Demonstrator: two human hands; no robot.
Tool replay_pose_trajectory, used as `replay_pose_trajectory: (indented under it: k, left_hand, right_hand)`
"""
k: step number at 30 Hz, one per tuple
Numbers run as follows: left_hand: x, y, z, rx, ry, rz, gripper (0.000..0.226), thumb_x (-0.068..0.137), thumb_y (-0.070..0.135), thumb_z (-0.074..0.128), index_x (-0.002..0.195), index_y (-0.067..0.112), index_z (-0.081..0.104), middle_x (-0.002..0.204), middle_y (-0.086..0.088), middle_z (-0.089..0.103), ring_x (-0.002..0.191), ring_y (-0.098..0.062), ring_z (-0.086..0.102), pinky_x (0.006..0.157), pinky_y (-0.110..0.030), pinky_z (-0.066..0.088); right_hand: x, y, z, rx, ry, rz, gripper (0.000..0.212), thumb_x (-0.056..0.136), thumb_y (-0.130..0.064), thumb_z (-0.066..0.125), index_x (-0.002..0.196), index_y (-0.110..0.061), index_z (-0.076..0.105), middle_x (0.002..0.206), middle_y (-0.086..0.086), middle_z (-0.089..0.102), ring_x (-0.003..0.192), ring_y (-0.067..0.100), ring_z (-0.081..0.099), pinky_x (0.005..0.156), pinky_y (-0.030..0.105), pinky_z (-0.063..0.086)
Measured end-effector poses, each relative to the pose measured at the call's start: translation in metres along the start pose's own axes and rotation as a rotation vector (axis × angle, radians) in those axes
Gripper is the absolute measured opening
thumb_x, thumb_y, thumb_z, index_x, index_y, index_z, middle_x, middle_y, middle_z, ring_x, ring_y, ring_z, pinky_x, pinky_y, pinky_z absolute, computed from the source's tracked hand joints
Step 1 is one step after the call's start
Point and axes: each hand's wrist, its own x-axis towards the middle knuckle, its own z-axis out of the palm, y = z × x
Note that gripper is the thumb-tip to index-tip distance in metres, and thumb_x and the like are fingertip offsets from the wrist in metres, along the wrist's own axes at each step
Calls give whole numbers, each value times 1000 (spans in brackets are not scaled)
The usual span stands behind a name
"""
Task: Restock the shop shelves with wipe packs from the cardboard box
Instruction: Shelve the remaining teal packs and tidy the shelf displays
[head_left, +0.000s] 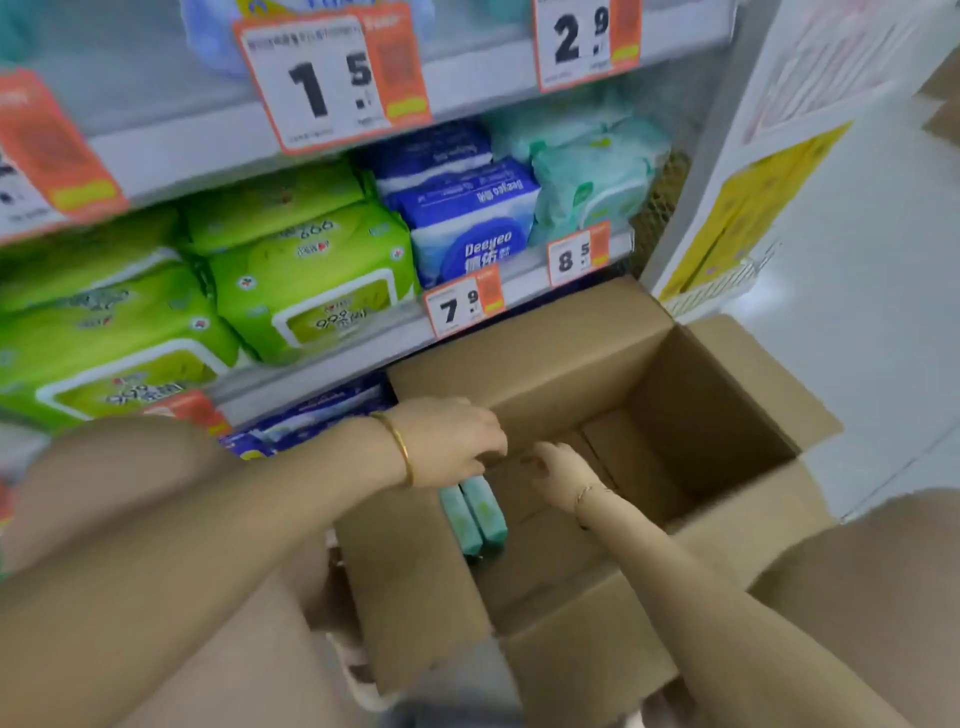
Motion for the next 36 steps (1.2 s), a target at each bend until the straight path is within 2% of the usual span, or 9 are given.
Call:
replay_pose_trajectory:
  k: [3,8,13,17,24,28,30,33,36]
  left_hand:
    - [-3,-5,7,3,-19,27,33,96,28,41,129,22,48,129,1,50,116,-23,47,93,-44,46]
    - [5,-16,9,65,-28,-9,31,97,27,40,125,18,49,124,-2,53,112,-24,49,88,-44,49]
    - [13,-21,4,65,-44,-16,32,98,29,39,127,19,46,122,-3,53,110,-24,49,85,-45,51]
    - [18,-23,-2,83,-31,-12,32,98,31,38,125,18,46,121,-4,53,108,-25,50,83,-46,51]
    - [24,-21,-3,61,-101,-34,33,98,31,38,128,18,45,125,-5,52,111,-26,51,85,-46,50]
    - [28,-21,-2,78,-134,-49,35,98,30,40,130,18,44,127,-6,52,112,-27,52,85,-43,50]
    - [29,-17,-3,81,-135,-40,36,97,29,41,130,17,44,125,-7,53,109,-27,54,83,-40,51]
    - [31,-4,-7,3,-115,-49,43,94,33,48,134,17,42,126,-7,52,108,-24,55,85,-39,51]
    - [32,18,-5,-163,-62,-49,61,83,43,62,133,16,39,126,-4,50,107,-20,54,85,-36,51]
  right_hand:
    - [19,8,50,-112,-192,-15,46,90,-14,47,134,-27,46,132,10,44,116,28,49,96,34,45]
    - [35,14,95,-276,-363,9,57,92,-8,39,142,-32,31,140,15,28,124,36,38,102,42,42]
    - [52,9,119,-324,-382,17,54,90,-21,52,138,-28,28,130,14,34,114,35,45,94,48,46]
    - [61,13,119,-262,-308,50,52,85,-28,58,132,-26,35,120,11,38,104,32,49,86,44,51]
    - [66,24,119,-223,-329,96,52,82,-39,57,132,-33,43,126,9,34,111,30,45,95,43,47]
    - [48,18,83,10,-207,198,39,87,-40,50,124,-28,53,120,8,45,91,26,59,79,36,55]
    - [33,14,53,206,-193,292,40,91,-43,47,124,-21,55,118,10,55,93,27,61,72,32,53]
    - [1,5,-1,679,-241,438,43,95,-41,45,124,-11,53,114,17,60,92,29,64,70,35,54]
    - [-34,-1,-45,997,-244,402,50,93,-53,39,115,-14,60,110,15,63,90,25,67,75,36,57]
